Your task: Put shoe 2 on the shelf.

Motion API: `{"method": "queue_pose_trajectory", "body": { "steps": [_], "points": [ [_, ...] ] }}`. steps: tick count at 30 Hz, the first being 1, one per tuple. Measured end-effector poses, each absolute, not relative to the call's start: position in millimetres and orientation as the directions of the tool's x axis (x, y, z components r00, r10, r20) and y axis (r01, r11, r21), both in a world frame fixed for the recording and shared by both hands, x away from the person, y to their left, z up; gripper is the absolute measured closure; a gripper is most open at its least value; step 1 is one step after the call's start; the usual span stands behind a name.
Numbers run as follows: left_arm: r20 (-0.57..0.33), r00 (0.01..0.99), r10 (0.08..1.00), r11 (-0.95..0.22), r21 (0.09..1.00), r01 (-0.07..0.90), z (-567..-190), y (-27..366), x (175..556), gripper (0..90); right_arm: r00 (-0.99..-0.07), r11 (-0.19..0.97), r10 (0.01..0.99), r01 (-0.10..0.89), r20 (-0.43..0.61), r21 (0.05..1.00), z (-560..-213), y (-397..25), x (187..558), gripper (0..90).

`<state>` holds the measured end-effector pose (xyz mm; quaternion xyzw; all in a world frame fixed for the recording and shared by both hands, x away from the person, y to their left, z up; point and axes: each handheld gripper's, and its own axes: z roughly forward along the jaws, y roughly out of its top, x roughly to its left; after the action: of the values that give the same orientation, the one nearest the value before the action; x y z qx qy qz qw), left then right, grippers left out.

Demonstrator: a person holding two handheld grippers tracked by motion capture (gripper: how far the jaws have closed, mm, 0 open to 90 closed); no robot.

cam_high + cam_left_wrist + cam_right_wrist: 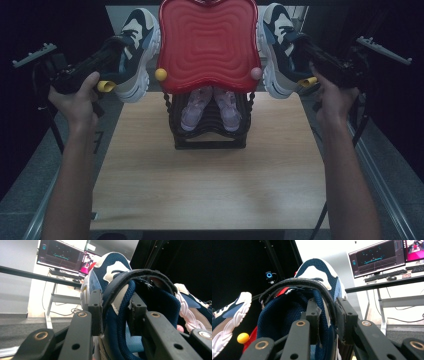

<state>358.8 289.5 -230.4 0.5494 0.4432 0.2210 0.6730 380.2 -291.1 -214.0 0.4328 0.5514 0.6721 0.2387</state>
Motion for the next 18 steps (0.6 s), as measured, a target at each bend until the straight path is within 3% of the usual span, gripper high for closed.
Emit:
{"method": "queue_pose_trajectory", "body": {
  "steps": [18],
  "points": [
    [-0.354, 0.535, 0.767, 0.287, 0.935, 0.207, -209, 255, 380, 69.7, -0.547, -0.240, 0.783, 0.173, 0.296, 0.955, -191, -252, 393, 73.4]
  ]
}}
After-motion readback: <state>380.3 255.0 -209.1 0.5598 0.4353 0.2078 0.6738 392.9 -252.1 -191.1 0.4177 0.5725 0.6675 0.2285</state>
